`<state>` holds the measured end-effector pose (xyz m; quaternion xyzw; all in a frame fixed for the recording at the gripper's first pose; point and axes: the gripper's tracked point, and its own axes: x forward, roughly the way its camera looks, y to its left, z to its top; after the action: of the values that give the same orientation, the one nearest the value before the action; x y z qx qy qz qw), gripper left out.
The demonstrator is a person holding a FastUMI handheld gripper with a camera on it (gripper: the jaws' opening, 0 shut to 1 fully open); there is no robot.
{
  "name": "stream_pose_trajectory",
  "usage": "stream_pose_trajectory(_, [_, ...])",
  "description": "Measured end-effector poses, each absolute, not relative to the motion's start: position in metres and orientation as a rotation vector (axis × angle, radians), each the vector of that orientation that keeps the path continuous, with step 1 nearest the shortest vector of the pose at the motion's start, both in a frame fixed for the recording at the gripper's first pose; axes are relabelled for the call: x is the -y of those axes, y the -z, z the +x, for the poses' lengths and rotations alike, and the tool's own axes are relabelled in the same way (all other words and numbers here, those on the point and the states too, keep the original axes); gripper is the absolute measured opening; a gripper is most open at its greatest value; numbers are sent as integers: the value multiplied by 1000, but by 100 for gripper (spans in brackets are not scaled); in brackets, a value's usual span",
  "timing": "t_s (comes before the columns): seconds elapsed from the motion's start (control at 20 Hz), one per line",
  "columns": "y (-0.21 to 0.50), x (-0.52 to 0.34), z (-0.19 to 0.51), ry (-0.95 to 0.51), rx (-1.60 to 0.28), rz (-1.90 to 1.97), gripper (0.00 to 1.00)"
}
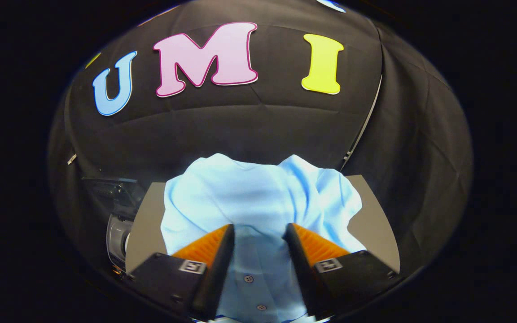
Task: Put the clothes into the washing machine and then close the washing machine lid.
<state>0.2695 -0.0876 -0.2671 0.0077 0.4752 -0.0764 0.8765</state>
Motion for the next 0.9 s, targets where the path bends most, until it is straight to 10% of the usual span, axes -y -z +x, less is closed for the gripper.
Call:
stream_pose_trajectory(0.2, [265,91,270,155,-966,27,7])
stream_pose_trajectory(0.9, [184,86,263,101,-766,39,7])
